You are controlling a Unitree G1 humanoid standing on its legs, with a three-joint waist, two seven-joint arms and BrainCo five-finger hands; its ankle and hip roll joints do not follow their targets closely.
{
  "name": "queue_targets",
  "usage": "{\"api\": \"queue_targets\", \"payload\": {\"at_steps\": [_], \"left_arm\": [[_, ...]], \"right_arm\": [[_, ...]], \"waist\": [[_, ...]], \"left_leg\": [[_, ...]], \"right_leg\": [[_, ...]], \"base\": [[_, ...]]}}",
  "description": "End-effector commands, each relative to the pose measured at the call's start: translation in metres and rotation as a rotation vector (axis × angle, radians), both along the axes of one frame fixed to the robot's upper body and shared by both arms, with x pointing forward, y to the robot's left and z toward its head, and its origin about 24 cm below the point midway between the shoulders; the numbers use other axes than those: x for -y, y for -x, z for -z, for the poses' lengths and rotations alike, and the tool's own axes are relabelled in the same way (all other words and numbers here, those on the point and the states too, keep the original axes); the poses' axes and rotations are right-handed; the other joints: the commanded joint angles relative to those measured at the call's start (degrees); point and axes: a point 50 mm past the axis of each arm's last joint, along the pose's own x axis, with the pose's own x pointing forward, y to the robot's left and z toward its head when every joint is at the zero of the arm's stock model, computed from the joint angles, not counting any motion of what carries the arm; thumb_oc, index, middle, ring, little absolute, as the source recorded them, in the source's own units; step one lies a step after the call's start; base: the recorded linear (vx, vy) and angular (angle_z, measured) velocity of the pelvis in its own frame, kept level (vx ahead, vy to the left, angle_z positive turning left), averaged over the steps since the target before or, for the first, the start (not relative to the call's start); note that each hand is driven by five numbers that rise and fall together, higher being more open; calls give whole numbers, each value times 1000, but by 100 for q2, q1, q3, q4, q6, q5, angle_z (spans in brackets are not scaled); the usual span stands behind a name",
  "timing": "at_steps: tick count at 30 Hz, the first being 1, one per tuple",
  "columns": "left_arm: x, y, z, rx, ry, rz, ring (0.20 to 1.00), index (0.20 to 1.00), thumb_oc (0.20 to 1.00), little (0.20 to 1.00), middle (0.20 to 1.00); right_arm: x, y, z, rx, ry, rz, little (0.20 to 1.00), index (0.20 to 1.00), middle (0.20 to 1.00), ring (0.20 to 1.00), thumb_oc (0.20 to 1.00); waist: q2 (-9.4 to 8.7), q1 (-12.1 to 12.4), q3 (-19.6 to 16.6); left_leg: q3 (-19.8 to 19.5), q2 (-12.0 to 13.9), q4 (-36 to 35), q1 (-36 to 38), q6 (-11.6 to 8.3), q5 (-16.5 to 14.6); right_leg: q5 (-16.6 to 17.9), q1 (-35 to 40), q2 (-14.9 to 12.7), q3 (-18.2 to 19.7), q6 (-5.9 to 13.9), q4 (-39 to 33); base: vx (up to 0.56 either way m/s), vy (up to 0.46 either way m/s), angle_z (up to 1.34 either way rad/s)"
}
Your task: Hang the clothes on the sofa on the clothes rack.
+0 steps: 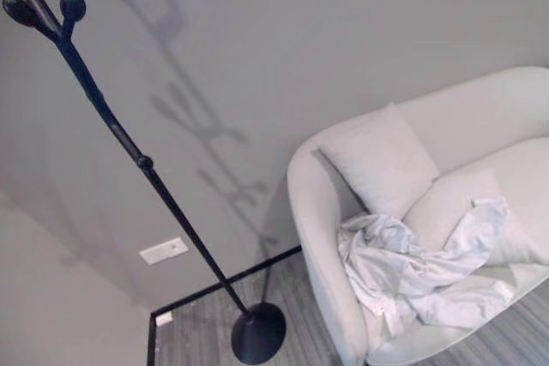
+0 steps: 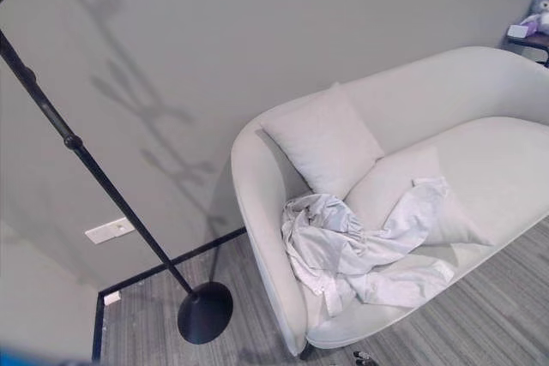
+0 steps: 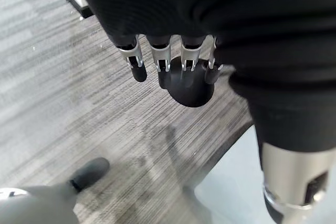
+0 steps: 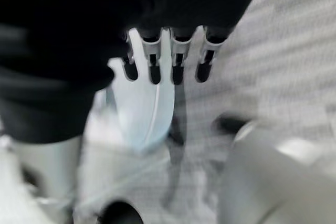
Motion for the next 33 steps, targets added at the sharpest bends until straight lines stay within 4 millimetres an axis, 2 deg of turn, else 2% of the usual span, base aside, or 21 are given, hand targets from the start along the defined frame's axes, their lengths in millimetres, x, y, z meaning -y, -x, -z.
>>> {"api": "queue_targets", "payload": {"at_steps": [1,3,4,6,8,12,15,18,25,26,29,33], "left_arm": [[-1,-15,-5,43,-21,-10,1000,1000,1000,1000,1000],[4,-17,-5,48,-24,9,1000,1000,1000,1000,1000],[6,-17,-5,50,-23,11,1000,1000,1000,1000,1000],[8,-15,-4,50,-24,-1,1000,1000,1000,1000,1000],[9,-9,-2,39,-6,-43,1000,1000,1000,1000,1000],[10,-3,1,18,-5,-51,1000,1000,1000,1000,1000],[10,-1,1,18,-8,-51,1000,1000,1000,1000,1000],[9,-3,-1,48,-16,-38,1000,1000,1000,1000,1000],[-1,-5,-4,77,-33,-100,1000,1000,1000,1000,1000],[-1,-9,-5,96,-43,-91,1000,1000,1000,1000,1000],[-1,-14,-8,119,-51,-79,1000,1000,1000,1000,1000],[1,-31,-17,199,-66,-53,1000,1000,1000,1000,1000]], "right_arm": [[30,-19,-38,190,197,-13,1000,1000,1000,1000,1000],[45,-17,-54,253,302,-14,1000,1000,1000,1000,1000],[48,-12,-56,265,325,4,1000,1000,1000,1000,1000],[52,-11,-60,279,379,-1,1000,1000,1000,1000,1000],[50,-16,-72,326,404,-49,1000,1000,1000,1000,1000],[45,-21,-83,390,436,-113,1000,1000,1000,1000,1000],[42,-24,-80,396,425,-130,1000,1000,1000,1000,1000],[45,-34,-79,403,551,-213,1000,1000,1000,1000,1000],[57,-54,-75,381,693,-212,1000,1000,1000,1000,1000],[59,-58,-71,357,731,-200,1000,1000,1000,1000,1000],[60,-64,-68,329,756,-187,1000,1000,1000,1000,1000],[56,-85,-77,357,803,-146,1000,1000,1000,1000,1000]], "waist": [[-143,-298,91],[-164,-408,97],[-176,-424,69],[-198,-381,-3],[-209,-311,-162],[-223,-231,-197],[-224,-174,-206],[-187,-21,-203],[-176,181,-222],[-178,284,-215],[-179,347,-168],[-163,492,63]], "left_leg": [[-78,-141,76,-124,-231,58],[-206,-170,76,-50,-234,16],[-285,-184,76,-7,-238,-4],[-380,-146,76,54,-259,-22],[-500,16,76,93,-360,2],[-671,168,76,131,-463,50],[-758,231,76,137,-512,72],[-885,324,76,141,-592,100],[-1094,436,76,136,-695,123],[-1153,470,76,113,-714,132],[-1226,502,76,55,-728,148],[-1321,531,76,-275,-728,224]], "right_leg": [[227,387,113,257,83,-490],[281,362,211,483,88,-439],[253,493,175,525,38,-525],[227,636,153,475,-39,-555],[130,777,199,297,-155,-574],[-58,878,224,44,-260,-474],[-138,924,215,-105,-309,-433],[-268,1004,186,-347,-347,-390],[-373,1158,151,-650,-392,-410],[-390,1176,156,-717,-402,-421],[-409,1143,163,-794,-414,-401],[-424,788,174,-882,-427,-282]], "base": [[122,-66,17],[114,-81,4],[121,-111,13],[106,-155,41],[160,-234,54],[100,-154,37],[68,-121,40],[83,-107,40],[104,-61,38],[66,-28,63],[34,-39,35],[-52,4,38]]}}
